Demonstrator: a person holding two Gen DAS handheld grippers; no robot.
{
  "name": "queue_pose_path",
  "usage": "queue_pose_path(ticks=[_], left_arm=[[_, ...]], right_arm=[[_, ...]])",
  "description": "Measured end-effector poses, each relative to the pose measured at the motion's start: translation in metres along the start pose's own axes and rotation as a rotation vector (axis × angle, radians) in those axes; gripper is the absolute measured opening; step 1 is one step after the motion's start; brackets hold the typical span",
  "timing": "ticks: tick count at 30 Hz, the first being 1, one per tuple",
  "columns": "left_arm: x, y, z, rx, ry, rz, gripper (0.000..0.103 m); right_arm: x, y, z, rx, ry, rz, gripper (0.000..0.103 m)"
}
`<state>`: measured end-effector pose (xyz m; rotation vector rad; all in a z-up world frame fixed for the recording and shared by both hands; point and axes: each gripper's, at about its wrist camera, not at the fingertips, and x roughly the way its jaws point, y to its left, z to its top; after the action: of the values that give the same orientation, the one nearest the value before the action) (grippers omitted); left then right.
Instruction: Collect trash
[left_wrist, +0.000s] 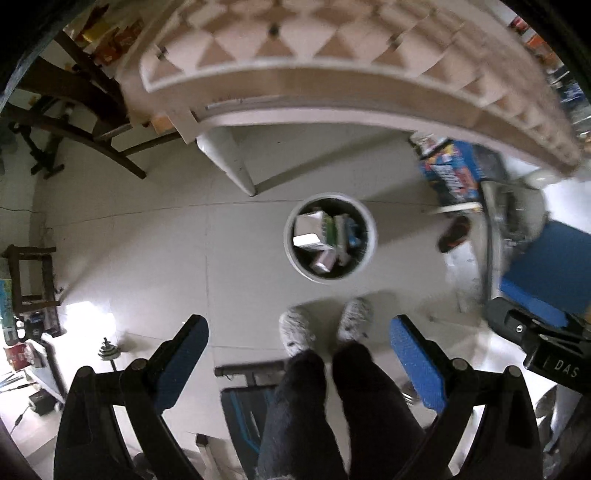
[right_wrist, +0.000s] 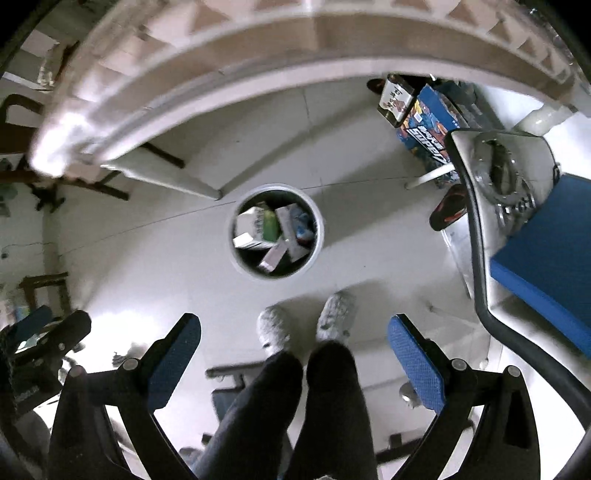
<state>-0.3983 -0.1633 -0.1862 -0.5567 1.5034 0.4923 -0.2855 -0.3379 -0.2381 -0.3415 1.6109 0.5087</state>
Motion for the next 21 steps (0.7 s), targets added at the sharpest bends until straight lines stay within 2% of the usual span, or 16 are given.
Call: queue_pose_path(ticks=[5,10,14,21], left_arm=[[-0.07,-0.004,-0.006,0.027,-0.07,-0.039,0.1],[-0.129,-0.006,-0.016,0.02,-0.119,-0.127,0.1],[-0.16,-0.008,-0.026,0.024,-0.149,-0.176,0.1],[-0.2,-0.008,-0.041,0.017,-0.175,-0.27,0.1]], right_arm=[[-0.087,0.002,-0.021,-0.009,-0.024,0.067,0.102],[-0.164,0.002,-0.039,-0.029,-0.06,0.125,0.102],[-0.215,0.0,-0.049,-0.044,-0.081,0.174,0.102],[-0.274,0.003,-0.065,-0.069,-0.111,0.244,0.102]])
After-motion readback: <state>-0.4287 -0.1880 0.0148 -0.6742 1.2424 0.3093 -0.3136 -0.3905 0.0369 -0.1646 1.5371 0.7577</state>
